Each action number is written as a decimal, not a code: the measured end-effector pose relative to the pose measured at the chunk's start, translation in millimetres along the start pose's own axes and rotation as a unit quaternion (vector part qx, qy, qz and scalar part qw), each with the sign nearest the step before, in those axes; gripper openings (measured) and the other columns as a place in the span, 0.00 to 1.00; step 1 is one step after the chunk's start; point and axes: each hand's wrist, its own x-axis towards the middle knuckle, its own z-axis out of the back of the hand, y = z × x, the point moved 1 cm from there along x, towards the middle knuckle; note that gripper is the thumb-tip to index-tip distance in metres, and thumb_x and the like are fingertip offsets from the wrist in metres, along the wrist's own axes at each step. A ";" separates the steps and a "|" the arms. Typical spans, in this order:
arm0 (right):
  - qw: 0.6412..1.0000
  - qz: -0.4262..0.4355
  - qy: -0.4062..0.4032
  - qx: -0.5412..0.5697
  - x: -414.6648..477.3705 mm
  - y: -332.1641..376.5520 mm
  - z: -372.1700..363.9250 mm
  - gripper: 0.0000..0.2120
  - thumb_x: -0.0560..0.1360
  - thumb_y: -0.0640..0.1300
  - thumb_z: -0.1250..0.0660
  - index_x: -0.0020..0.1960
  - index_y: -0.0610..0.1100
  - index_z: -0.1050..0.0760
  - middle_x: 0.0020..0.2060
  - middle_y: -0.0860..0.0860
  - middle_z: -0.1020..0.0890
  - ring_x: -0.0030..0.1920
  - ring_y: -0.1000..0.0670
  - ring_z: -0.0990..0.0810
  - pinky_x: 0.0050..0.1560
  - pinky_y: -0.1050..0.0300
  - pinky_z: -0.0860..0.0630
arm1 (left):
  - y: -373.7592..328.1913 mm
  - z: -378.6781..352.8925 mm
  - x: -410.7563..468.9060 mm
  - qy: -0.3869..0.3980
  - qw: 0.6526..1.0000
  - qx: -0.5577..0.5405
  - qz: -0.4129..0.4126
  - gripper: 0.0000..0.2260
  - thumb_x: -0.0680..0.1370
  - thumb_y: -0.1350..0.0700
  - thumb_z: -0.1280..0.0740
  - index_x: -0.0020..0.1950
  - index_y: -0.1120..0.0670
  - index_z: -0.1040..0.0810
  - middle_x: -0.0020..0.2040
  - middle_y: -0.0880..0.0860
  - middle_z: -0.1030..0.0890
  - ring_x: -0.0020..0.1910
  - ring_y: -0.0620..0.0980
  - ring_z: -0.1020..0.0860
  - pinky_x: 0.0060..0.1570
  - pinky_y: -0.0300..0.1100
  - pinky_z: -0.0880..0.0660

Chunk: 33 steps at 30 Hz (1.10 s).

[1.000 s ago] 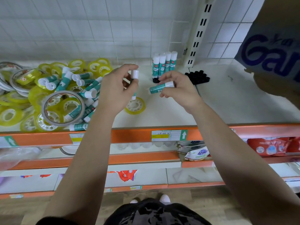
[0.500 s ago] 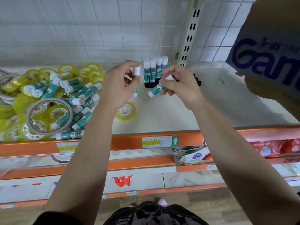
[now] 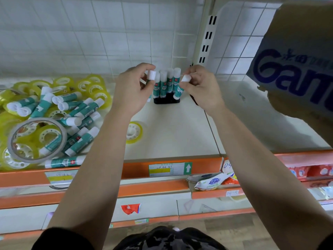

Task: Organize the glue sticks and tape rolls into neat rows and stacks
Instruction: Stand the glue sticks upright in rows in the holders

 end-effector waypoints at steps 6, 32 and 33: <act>0.995 0.049 -0.033 -0.082 15.1 -5.6 -5.6 0.11 0.70 0.37 0.28 0.49 0.49 0.22 0.40 0.51 0.17 0.33 0.60 0.23 0.39 0.67 0.28 | 12.4 -6.2 -7.4 -0.037 0.999 -0.018 0.007 0.13 0.77 0.58 0.32 0.62 0.53 0.21 0.47 0.50 0.21 0.35 0.49 0.21 0.42 0.35 0.25; 0.969 0.129 -0.054 -0.203 30.8 -19.3 -34.5 0.08 0.71 0.36 0.28 0.50 0.37 0.20 0.33 0.54 0.26 0.34 0.54 0.28 0.43 0.52 0.23 | 32.4 -8.1 -14.6 -0.056 0.998 -0.016 0.013 0.14 0.76 0.55 0.33 0.62 0.51 0.22 0.47 0.52 0.20 0.39 0.51 0.19 0.45 0.50 0.20; 0.971 0.122 -0.051 -0.199 30.9 -19.5 -35.5 0.08 0.71 0.37 0.28 0.50 0.38 0.20 0.31 0.57 0.28 0.32 0.56 0.29 0.42 0.52 0.23 | 32.5 -7.7 -14.5 -0.057 0.998 -0.017 0.013 0.14 0.76 0.55 0.33 0.62 0.51 0.22 0.47 0.52 0.20 0.39 0.50 0.19 0.45 0.50 0.20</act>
